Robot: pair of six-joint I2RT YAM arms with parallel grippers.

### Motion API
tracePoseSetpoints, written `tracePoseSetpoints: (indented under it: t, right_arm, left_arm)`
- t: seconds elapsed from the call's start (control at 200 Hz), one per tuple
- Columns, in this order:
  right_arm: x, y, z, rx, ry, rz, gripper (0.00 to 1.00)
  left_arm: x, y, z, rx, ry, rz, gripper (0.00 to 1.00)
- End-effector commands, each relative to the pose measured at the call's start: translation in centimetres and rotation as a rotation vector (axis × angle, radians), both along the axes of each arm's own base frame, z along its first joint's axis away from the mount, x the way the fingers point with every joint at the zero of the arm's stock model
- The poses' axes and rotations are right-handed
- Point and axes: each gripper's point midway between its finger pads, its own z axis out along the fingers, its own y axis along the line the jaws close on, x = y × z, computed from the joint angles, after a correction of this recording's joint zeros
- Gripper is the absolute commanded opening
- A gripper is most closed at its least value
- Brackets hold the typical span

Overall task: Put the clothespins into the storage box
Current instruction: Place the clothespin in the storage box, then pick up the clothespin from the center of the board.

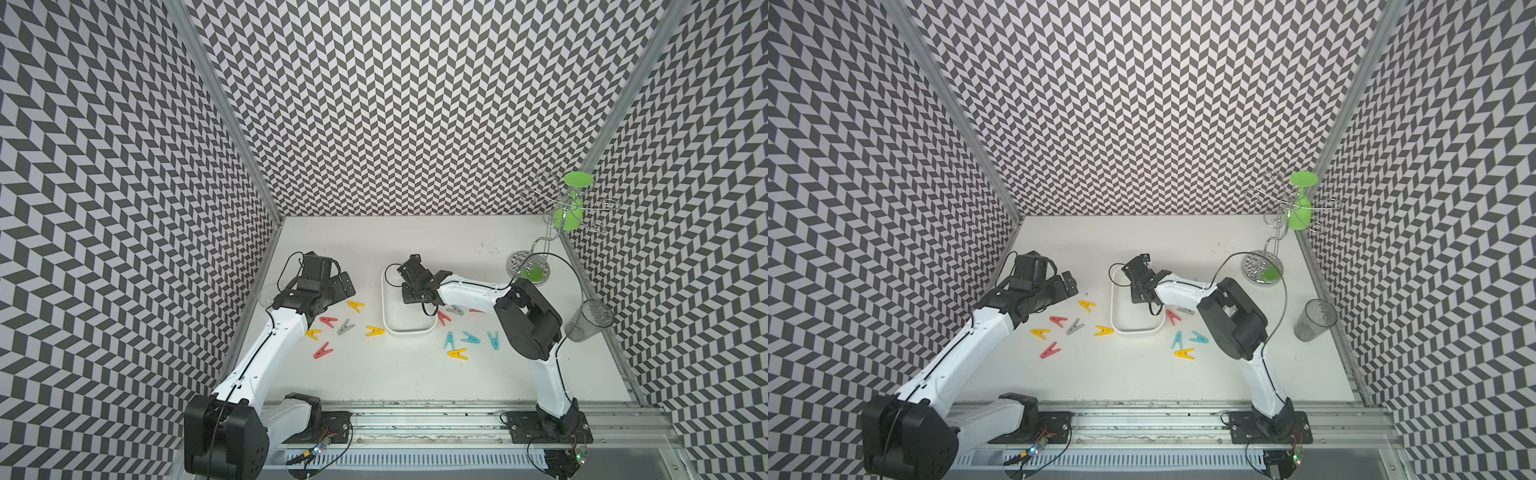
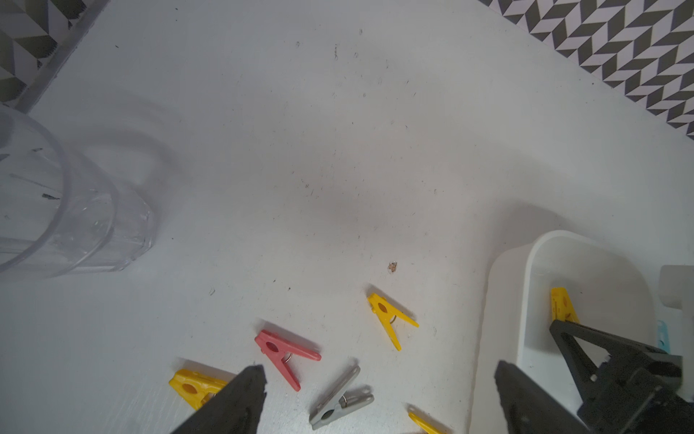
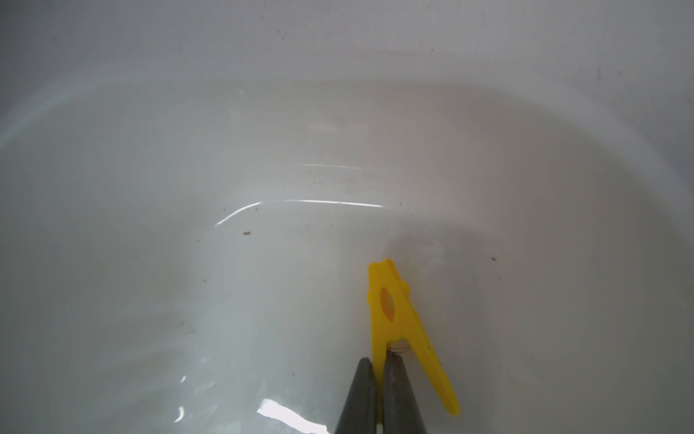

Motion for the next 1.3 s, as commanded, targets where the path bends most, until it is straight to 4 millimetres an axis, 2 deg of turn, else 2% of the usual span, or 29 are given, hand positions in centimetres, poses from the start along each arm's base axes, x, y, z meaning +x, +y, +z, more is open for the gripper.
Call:
tracePoseSetpoints:
  t: [0.0, 0.17, 0.361, 0.536, 0.696, 0.856, 1.092, 1.207, 1.297]
  right_arm:
    - [1.0, -0.4, -0.4, 0.010, -0.012, -0.054, 0.08]
    - [1.6, -0.3, -0.9, 0.017, -0.010, -0.063, 0.10]
    - [2.0, -0.2, -1.1, 0.018, -0.009, -0.069, 0.19]
    - [2.3, 0.1, 0.0, 0.030, -0.028, -0.053, 0.23]
    - [2.2, 1.1, 2.8, 0.077, -0.063, 0.008, 0.29]
    - [1.8, 2.3, 7.1, 0.149, -0.111, 0.093, 0.40]
    - [0.5, 2.3, 12.6, 0.187, -0.170, 0.193, 0.51]
    - [0.4, 0.9, 14.6, 0.175, -0.196, 0.197, 0.55]
    - [1.1, -2.0, 15.2, 0.172, -0.201, 0.154, 0.57]
  left_arm:
    - [0.1, 0.4, 1.6, 0.013, -0.030, 0.009, 1.00]
    - [0.0, 0.4, 1.5, 0.009, -0.024, 0.011, 1.00]
    - [0.0, 0.5, 1.7, 0.016, -0.027, 0.012, 1.00]
    - [0.1, 0.6, 1.7, 0.018, -0.026, 0.017, 1.00]
    - [0.2, 0.6, 1.9, 0.015, -0.033, 0.021, 1.00]
    - [0.4, 0.8, 2.0, 0.018, -0.043, 0.030, 1.00]
    - [0.7, 1.4, 2.0, 0.028, -0.052, 0.050, 1.00]
    - [0.9, 2.0, 2.2, 0.048, -0.063, 0.072, 1.00]
    - [1.2, 2.6, 2.6, 0.079, -0.075, 0.088, 1.00]
